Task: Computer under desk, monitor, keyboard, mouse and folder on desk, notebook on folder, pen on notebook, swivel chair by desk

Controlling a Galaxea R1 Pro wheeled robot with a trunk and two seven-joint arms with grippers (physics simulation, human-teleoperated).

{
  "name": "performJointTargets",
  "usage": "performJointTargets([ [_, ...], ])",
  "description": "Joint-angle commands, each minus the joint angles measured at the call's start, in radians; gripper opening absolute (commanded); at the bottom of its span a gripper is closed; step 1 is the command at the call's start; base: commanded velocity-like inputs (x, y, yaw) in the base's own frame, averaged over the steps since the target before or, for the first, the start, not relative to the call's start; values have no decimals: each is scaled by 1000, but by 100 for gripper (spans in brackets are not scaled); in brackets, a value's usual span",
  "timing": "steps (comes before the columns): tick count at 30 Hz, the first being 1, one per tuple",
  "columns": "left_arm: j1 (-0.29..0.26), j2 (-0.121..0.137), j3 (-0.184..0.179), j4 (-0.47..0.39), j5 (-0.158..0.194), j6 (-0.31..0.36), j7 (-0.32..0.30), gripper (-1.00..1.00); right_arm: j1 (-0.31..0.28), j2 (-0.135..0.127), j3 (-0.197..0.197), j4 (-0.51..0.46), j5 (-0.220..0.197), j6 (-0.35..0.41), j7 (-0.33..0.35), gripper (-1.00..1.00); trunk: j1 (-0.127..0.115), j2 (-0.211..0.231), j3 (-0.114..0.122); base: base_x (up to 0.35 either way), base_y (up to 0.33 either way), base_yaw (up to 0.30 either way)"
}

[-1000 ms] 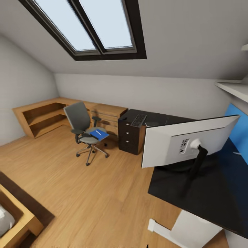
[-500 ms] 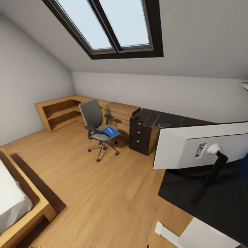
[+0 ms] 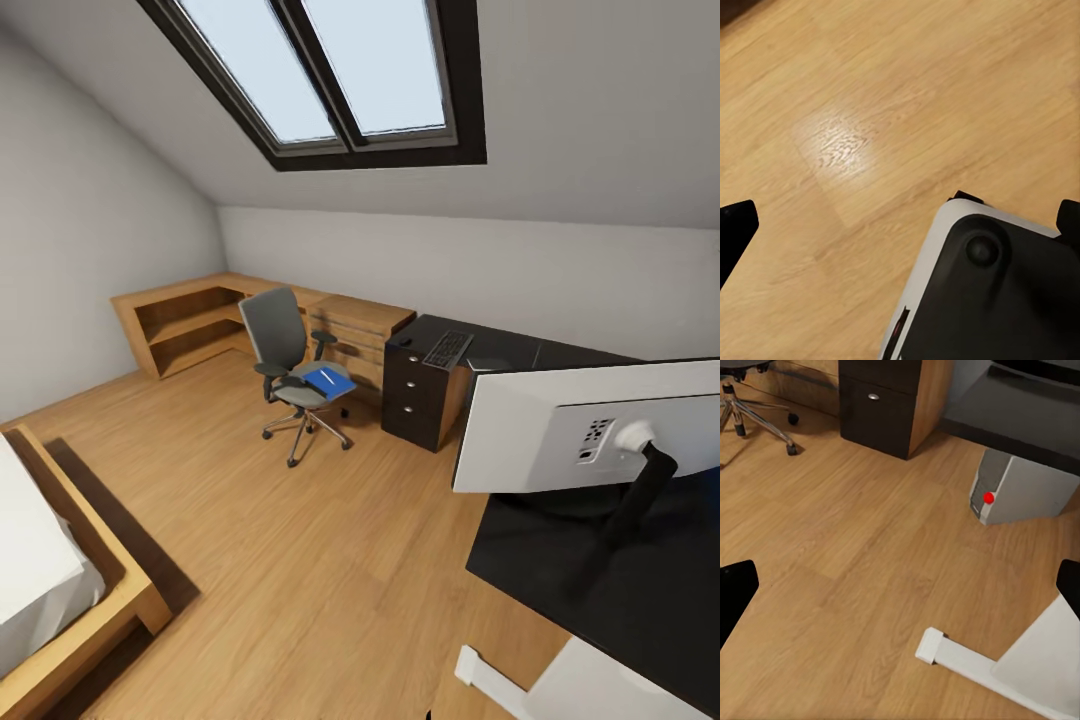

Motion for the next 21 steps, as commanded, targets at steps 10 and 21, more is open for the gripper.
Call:
performJointTargets([
  [10, 0, 0, 1, -1, 8, -63, 2, 100, 0, 1, 4, -2, -3, -4, -3, 100, 0, -1, -1, 0, 0, 0],
  [21, 0, -3, -1, 0, 6, -68, 2, 100, -130, 3, 3, -322, 9, 130, -4, 100, 0, -1, -1, 0, 0, 0],
])
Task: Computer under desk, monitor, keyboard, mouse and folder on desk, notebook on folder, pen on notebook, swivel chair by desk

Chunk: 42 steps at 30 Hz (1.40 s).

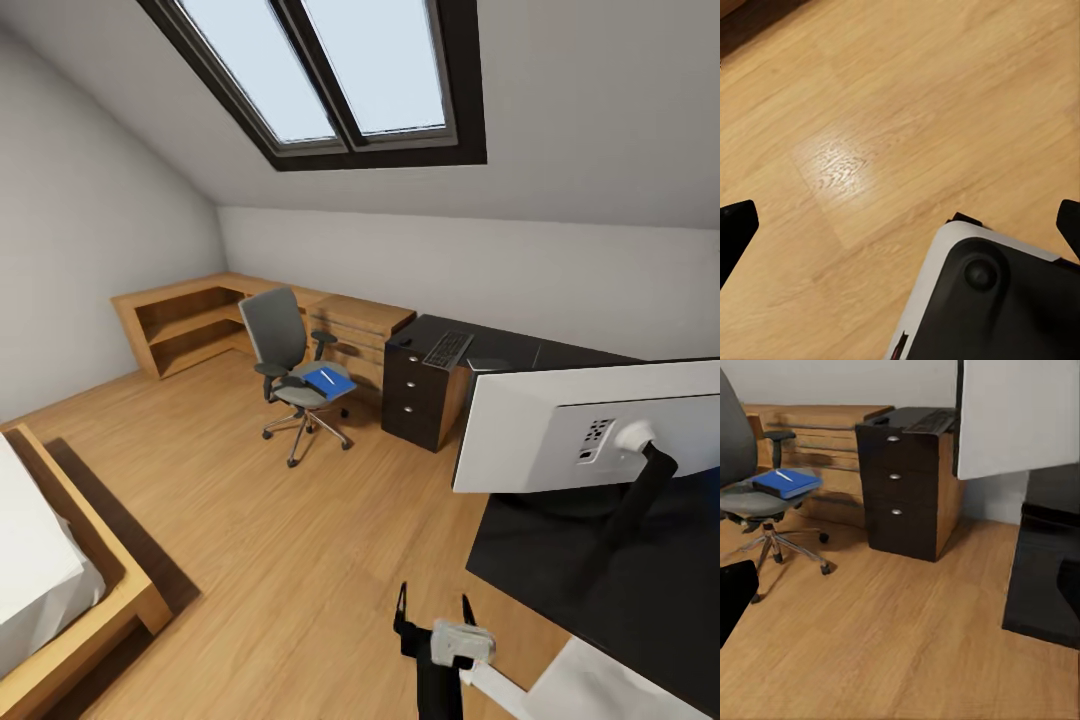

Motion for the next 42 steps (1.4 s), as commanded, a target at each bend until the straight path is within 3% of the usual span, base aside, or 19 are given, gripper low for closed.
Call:
performJointTargets([
  [1, 1, 1, -2, -2, 6, -1, 2, 100, -44, 8, 3, -45, -7, 68, -4, 100, 0, -1, -1, 0, 0, 0],
  [3, 1, 0, -3, -1, 5, -1, 1, 100, -144, 55, 2, -158, -7, 279, -4, 100, 0, -1, -1, 0, 0, 0],
  [4, 1, -1, -3, -1, 5, -1, 1, 100, -163, 65, 1, -178, -7, 322, -4, 100, 0, -1, -1, 0, 0, 0],
  [6, 1, -2, -5, 2, 4, 1, 1, 100, -274, 107, -3, -227, -8, 484, -3, 100, 0, -1, -1, 0, 0, 0],
  [9, 1, -3, -6, 18, 3, 2, 0, 100, -468, 120, -5, -227, -51, 664, 1, 100, 0, -1, -1, 0, 0, 0],
  [10, 1, -3, -6, 19, 3, 2, 0, 100, -499, 120, -5, -222, -70, 687, 4, 100, 0, -1, -1, 0, 0, 0],
  [13, 1, -12, -6, 24, 2, 3, -1, 100, -707, 120, -6, -147, -270, 786, 49, 100, 0, -1, -1, 0, 0, 0],
  [14, 1, -16, -6, 24, 2, 3, -1, 100, -745, 120, -7, -124, -310, 795, 57, 100, 0, -1, -1, 0, 0, 0],
  [15, 1, -22, -7, 25, 2, 3, -1, 100, -817, 120, -8, -78, -381, 809, 69, 100, 0, -1, -1, 0, 0, 0],
  [17, 1, -27, -7, 26, 2, 3, -1, 100, -918, 120, -8, -11, -460, 824, 80, 100, 0, -1, -1, 0, 0, 0],
  [20, 1, -30, -13, 35, 2, 3, -1, 100, -1045, 120, -10, 74, -514, 853, 87, 100, 0, -1, -1, 0, 0, 0],
  [21, 1, -31, -32, 45, 2, 3, -1, 100, -1142, 120, -10, 129, -533, 881, 92, 100, 0, -1, -1, 0, 0, 0],
  [25, 1, -27, -66, 58, 4, 4, 3, 100, -1343, 120, -26, 242, -548, 933, 121, 100, 0, -1, -1, 0, 0, 0],
  [26, 1, -25, -72, 60, 4, 3, 4, 100, -1435, 120, -48, 329, -551, 951, 164, 100, 0, -1, -1, 0, 0, 0],
  [28, 1, -24, -76, 61, 4, 1, 4, 100, -1534, 120, -79, 454, -552, 963, 250, 100, 0, -1, -1, 0, 0, 0],
  [30, 1, -23, -77, 61, 4, 0, 3, 100, -1594, 116, -97, 566, -553, 985, 323, 100, 0, -1, -1, 0, 0, 0],
  [31, 1, -23, -77, 61, 4, 0, 2, 100, -1610, 97, -103, 608, -556, 1000, 344, 100, 0, -1, -1, 0, 0, 0],
  [36, 1, -23, -79, 61, 4, 0, 1, 100, -1631, 26, -135, 684, -589, 1043, 372, 100, 0, -1, -1, 100, -1, 0],
  [42, 1, -22, -80, 61, 4, -1, 1, 100, -1637, -65, -152, 773, -624, 1170, 394, 100, 0, -1, -1, 219, -46, 0],
])
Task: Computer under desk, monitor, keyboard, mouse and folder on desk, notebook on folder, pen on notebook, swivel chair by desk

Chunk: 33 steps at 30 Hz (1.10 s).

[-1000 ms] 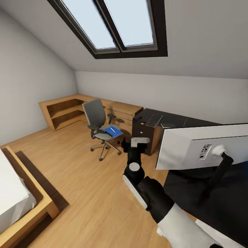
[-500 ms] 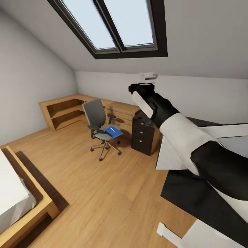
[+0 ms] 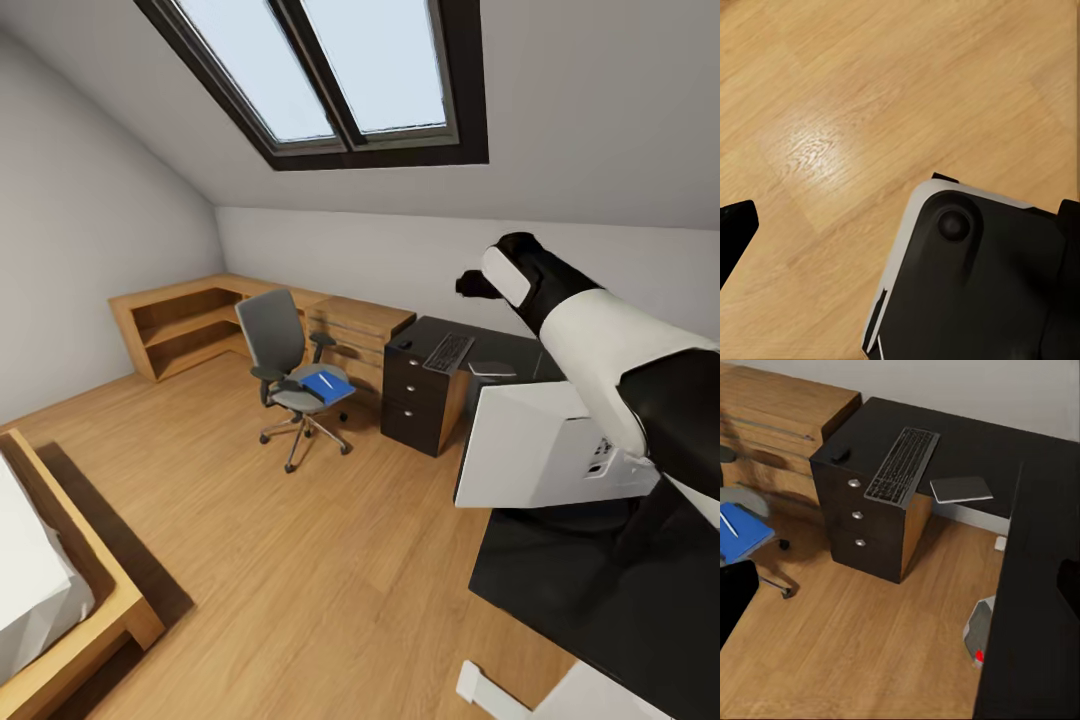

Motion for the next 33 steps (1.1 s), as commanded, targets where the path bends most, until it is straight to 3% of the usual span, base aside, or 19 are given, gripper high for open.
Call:
performJointTargets([
  [1, 0, 0, -2, -2, 5, -2, 1, 100, -1, -19, 7, 18, -15, 21, -2, 100, 1, -1, -1, 73, -22, 0],
  [4, 0, 1, -2, -1, 5, -2, 1, 100, -1, -59, 9, 92, -18, 56, 20, 100, 1, -1, -1, 38, -12, 0],
  [7, 0, 1, -2, -1, 7, -3, 1, 100, -1, -75, 11, 139, -17, 74, 67, 100, 1, -1, -1, 11, -3, 0],
  [8, 0, 2, -1, -1, 8, -4, 1, 100, -1, -81, 12, 177, -17, 92, 110, 100, 1, -1, -1, 4, -1, 0],
  [15, 0, 4, 1, 0, 12, -25, 0, 100, 0, -87, 13, 266, -14, 160, 190, 100, 1, -1, -1, 1, 0, 0],
  [22, 0, 4, 1, 0, 12, -33, 1, 100, 2, -87, 17, 279, -13, 240, 191, 100, 1, -1, -1, 0, 0, 0],
  [33, 0, 4, 1, 0, 11, -33, 1, 100, 4, -86, 34, 281, -10, 253, 187, 100, 1, -1, -1, -112, 0, 0],
])
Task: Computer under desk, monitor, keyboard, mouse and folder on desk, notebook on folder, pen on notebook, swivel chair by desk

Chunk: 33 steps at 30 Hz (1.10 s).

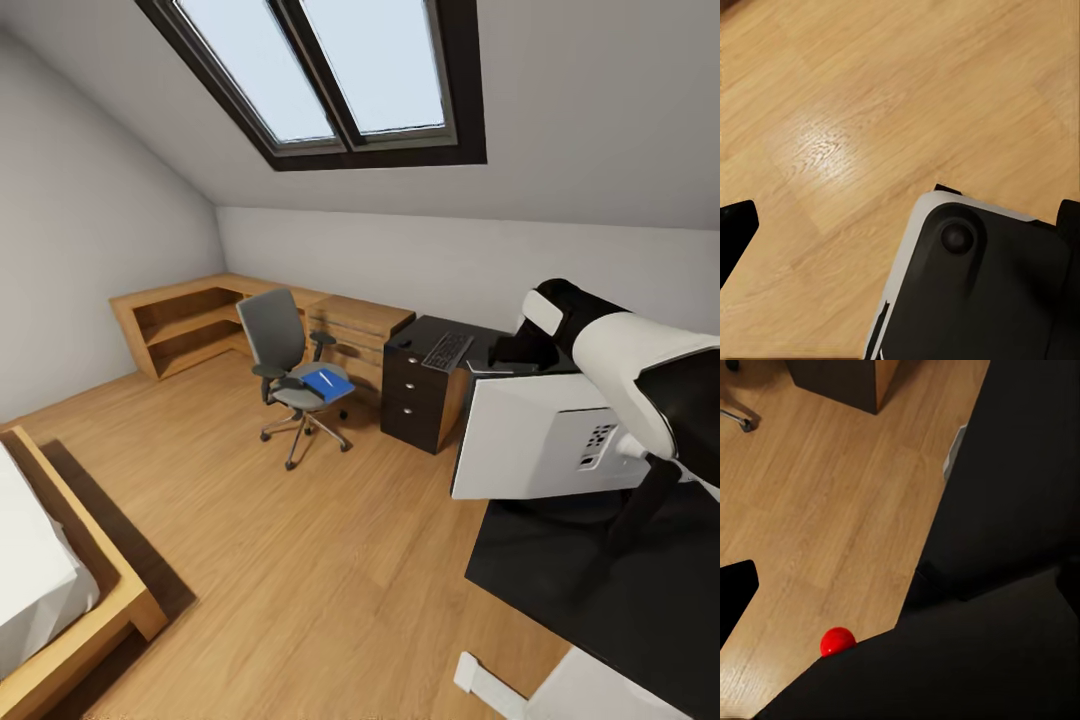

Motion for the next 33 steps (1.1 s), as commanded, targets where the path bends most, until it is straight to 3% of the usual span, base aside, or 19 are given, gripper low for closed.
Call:
performJointTargets([
  [1, 0, 0, -2, -2, 6, -2, 1, 100, 0, -1, 3, 1, -8, 2, -7, 100, 0, -1, -2, -35, 0, 0],
  [20, 0, 0, 0, -3, 6, -22, 3, 100, 21, 1, 6, 0, 9, 1, -8, 100, 0, -1, -2, -130, 0, 0],
  [33, 0, 0, 0, -3, 6, -22, 3, 100, 21, 1, 29, -2, 9, -13, -7, 100, 0, -1, -2, -58, 0, 0],
])
